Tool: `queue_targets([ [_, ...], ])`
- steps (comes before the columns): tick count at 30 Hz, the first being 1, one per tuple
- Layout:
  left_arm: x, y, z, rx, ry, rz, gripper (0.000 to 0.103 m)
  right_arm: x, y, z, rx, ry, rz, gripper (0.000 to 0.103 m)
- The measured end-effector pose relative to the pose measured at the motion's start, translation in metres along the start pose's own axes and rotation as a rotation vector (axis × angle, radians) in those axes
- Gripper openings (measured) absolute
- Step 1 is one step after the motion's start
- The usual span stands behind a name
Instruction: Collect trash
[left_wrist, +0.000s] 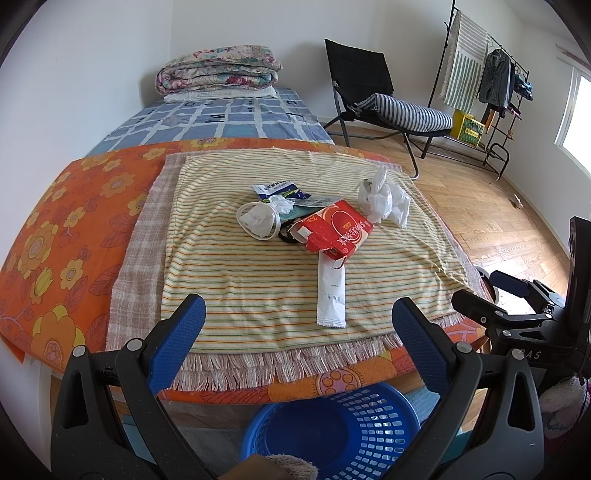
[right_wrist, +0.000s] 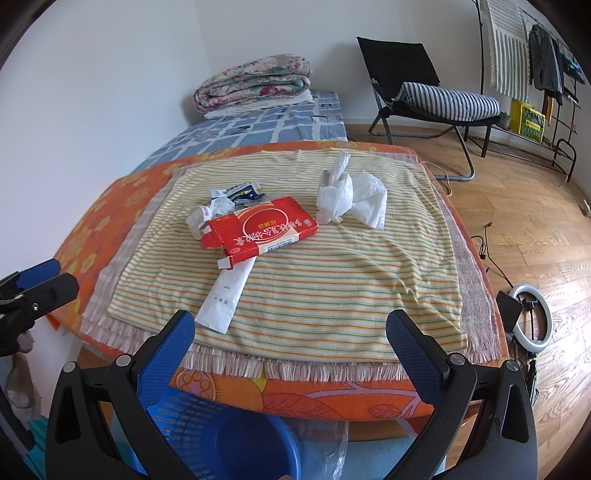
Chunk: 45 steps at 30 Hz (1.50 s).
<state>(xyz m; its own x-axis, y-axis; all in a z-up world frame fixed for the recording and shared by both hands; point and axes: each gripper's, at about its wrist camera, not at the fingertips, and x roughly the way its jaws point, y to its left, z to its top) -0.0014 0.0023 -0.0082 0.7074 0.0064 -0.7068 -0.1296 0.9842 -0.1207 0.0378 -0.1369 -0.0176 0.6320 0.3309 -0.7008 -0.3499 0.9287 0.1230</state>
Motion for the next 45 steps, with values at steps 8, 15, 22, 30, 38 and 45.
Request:
queue_targets([
  [8,0.002,0.004,-0.002,-0.003,0.007,-0.017,0.103,0.003,-0.002,0.001,0.005,0.001,-0.012,0.102],
  [15,0.013,-0.001,0.004,0.014,0.019,-0.058,0.103,0.005,-0.008,0.006,0.003,-0.050,-0.027,0.102],
  [22,0.025,-0.014,0.014,0.070,0.057,-0.096,0.103,0.010,-0.020,0.020,0.038,-0.056,-0.034,0.102],
  [30,0.042,-0.008,0.032,0.055,0.066,-0.108,0.103,0.025,-0.035,0.050,0.055,-0.006,-0.029,0.102],
  [38,0.091,-0.018,0.055,0.051,0.154,-0.182,0.101,0.059,-0.051,0.101,0.072,-0.011,0.017,0.102],
  [45,0.143,-0.020,0.074,-0.013,0.208,-0.173,0.101,0.105,-0.069,0.129,0.143,0.029,0.024,0.102],
])
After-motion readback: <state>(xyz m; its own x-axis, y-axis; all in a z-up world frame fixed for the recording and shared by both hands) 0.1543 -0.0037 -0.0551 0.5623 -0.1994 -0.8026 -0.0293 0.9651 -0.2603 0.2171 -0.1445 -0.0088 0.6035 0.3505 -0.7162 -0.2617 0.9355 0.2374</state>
